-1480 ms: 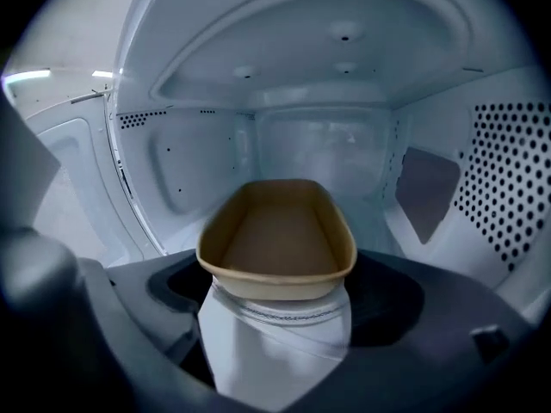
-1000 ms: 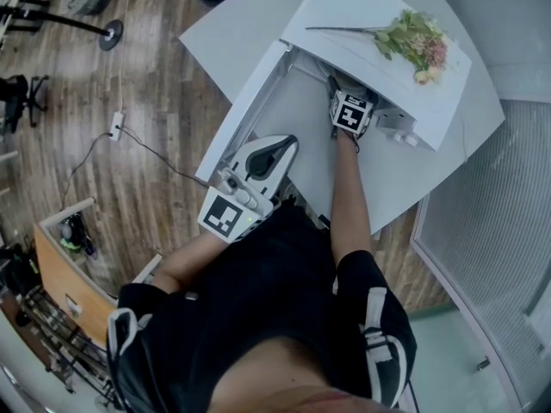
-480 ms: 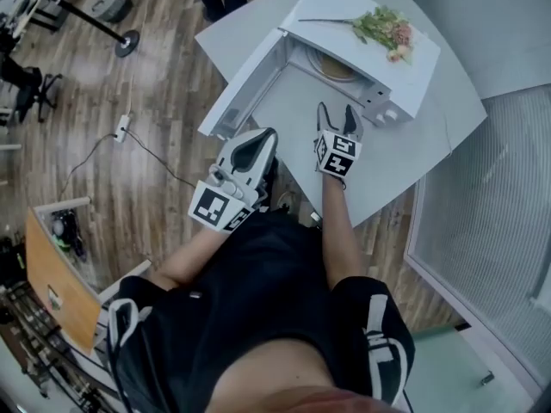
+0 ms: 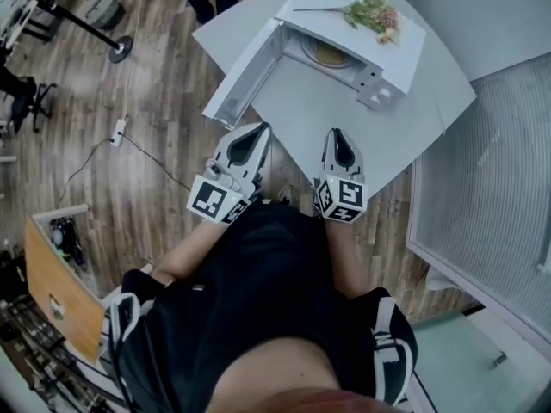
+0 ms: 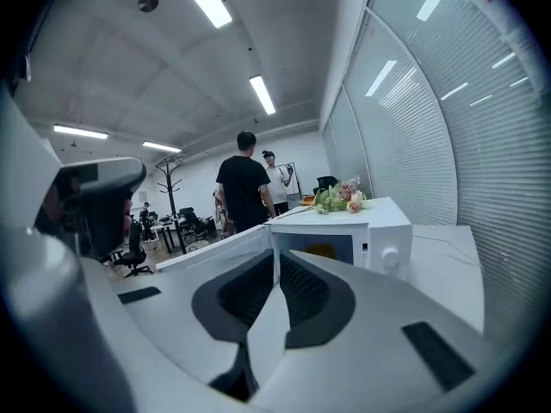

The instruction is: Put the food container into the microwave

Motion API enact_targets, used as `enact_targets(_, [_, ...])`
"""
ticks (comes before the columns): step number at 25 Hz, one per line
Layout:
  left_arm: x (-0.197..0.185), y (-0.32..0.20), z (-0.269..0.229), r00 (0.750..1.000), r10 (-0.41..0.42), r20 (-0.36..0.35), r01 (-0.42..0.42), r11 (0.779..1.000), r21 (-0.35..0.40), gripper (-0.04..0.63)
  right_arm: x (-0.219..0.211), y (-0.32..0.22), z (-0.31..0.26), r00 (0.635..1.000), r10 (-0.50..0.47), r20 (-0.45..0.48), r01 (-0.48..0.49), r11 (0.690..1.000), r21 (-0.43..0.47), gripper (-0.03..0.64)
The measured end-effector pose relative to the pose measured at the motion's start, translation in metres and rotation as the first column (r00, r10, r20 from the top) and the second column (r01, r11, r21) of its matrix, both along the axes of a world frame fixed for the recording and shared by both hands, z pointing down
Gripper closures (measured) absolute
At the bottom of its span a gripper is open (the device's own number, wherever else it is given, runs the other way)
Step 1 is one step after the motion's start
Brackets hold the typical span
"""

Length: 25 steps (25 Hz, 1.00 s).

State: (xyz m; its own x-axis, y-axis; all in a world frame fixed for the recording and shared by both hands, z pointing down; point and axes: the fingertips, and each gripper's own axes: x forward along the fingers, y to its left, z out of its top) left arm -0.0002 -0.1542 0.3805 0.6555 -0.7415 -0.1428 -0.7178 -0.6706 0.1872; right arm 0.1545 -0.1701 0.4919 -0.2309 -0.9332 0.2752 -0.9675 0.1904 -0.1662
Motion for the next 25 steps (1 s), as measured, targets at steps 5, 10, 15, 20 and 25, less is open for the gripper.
enact_targets(5, [-0.013, 0.012, 0.005, 0.999, 0.033, -0.003, -0.033, 0.999, -0.016, 0.572, -0.012, 0.033, -0.022, 1.0, 0.028, 0.015, -0.028, 1.0, 0.008, 0.586])
enact_targets(10, [-0.022, 0.021, 0.011, 0.998, 0.067, -0.012, -0.067, 0.997, -0.024, 0.572, -0.027, 0.045, -0.033, 0.999, 0.034, 0.029, -0.035, 0.999, 0.032, 0.591])
enact_targets(15, [-0.029, 0.026, 0.016, 0.996, 0.09, -0.008, -0.091, 0.996, -0.019, 0.572, -0.04, 0.051, -0.031, 0.999, 0.039, 0.024, -0.04, 0.999, 0.036, 0.592])
enact_targets(20, [-0.039, 0.029, 0.015, 0.996, 0.093, -0.01, -0.093, 0.995, -0.021, 0.572, -0.048, 0.056, -0.032, 0.998, 0.052, 0.021, -0.053, 0.998, 0.038, 0.594])
enact_targets(25, [-0.041, 0.029, 0.017, 0.994, 0.104, -0.018, -0.105, 0.994, -0.019, 0.572, -0.051, 0.056, -0.03, 0.998, 0.061, 0.007, -0.061, 0.998, 0.031, 0.594])
